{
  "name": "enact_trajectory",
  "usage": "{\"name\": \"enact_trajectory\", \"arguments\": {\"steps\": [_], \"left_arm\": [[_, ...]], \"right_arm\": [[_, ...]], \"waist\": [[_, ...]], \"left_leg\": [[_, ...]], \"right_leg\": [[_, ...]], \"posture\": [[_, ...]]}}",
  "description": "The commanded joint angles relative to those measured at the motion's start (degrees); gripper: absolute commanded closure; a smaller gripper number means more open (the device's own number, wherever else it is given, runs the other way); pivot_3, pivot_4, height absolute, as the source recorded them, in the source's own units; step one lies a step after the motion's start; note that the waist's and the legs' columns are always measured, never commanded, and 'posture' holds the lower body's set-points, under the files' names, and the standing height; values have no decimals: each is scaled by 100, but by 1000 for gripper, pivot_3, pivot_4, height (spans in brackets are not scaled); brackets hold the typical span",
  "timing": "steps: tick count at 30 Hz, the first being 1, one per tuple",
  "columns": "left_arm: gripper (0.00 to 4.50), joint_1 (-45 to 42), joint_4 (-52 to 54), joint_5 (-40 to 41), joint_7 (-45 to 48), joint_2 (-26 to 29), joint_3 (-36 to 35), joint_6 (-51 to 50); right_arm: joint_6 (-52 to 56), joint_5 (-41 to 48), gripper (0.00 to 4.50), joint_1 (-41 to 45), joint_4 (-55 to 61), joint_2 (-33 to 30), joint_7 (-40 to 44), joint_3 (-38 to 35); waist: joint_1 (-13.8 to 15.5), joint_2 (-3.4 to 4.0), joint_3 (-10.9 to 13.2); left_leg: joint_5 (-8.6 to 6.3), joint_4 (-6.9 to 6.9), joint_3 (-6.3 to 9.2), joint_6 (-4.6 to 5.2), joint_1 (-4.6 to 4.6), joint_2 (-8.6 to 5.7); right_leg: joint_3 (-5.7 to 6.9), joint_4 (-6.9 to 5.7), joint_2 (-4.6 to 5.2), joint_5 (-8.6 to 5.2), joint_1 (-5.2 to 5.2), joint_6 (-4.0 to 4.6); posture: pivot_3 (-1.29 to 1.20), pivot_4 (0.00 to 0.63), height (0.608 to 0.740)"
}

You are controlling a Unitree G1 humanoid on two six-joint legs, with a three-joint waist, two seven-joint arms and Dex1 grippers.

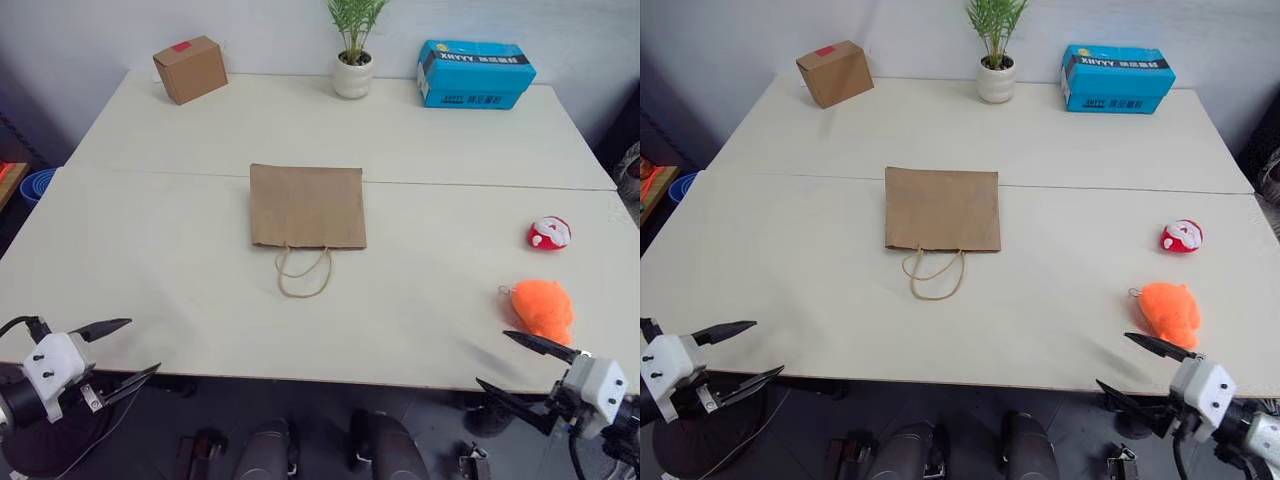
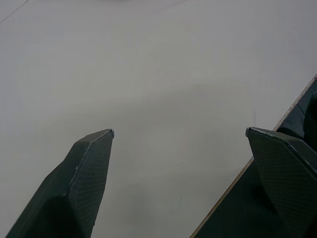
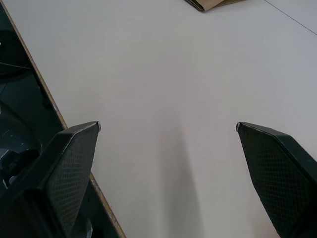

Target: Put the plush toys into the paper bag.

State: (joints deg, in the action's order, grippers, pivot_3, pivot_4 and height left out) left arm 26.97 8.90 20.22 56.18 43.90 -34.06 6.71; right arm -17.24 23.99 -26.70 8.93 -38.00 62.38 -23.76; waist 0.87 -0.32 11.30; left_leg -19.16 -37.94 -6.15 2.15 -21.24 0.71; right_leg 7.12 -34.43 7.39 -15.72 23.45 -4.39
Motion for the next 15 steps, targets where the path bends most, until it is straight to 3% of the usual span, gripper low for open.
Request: {"name": "enact_trajectory", "arguments": {"steps": [1, 4, 7, 10, 15], "left_arm": [[17, 62, 298, 186, 152, 94, -10, -162], [17, -274, 682, 770, 179, 184, 178, -896], [17, -1040, 998, 1048, 160, 606, 690, -1813], [17, -2299, 847, 503, -33, 799, 1567, -1918], [17, -4672, -243, -874, -200, 308, 3327, -1473]], "right_arm": [[-9, 15, 0, 39, 25, 53, -96, 39], [72, 129, 0, 114, 194, 146, -211, 133], [262, 346, 0, 292, 418, 336, -442, 199], [595, 547, 0, 634, 770, 607, -910, 324], [961, 416, 0, 1180, 1470, 935, -1498, 864]], "waist": [[-1, 0, 0], [29, 0, 0], [76, -3, -1], [65, 13, -6], [39, 19, -8]], "left_leg": [[0, 0, 0, 0, 0, 0], [1, -2, -3, -1, 0, 0], [4, -16, 4, -2, 0, 0], [12, -20, 0, -8, 3, -1], [50, -20, -19, -18, 3, -5]], "right_leg": [[0, 0, 0, 0, 0, 0], [-1, -1, 1, 0, -2, -1], [2, -14, 1, 1, -6, -1], [-2, -29, 2, 2, -7, -2], [-9, -56, -16, 3, 4, -4]], "posture": [[0, 150, 740], [0, 150, 740], [0, 150, 740], [0, 150, 740], [0, 150, 740]]}}
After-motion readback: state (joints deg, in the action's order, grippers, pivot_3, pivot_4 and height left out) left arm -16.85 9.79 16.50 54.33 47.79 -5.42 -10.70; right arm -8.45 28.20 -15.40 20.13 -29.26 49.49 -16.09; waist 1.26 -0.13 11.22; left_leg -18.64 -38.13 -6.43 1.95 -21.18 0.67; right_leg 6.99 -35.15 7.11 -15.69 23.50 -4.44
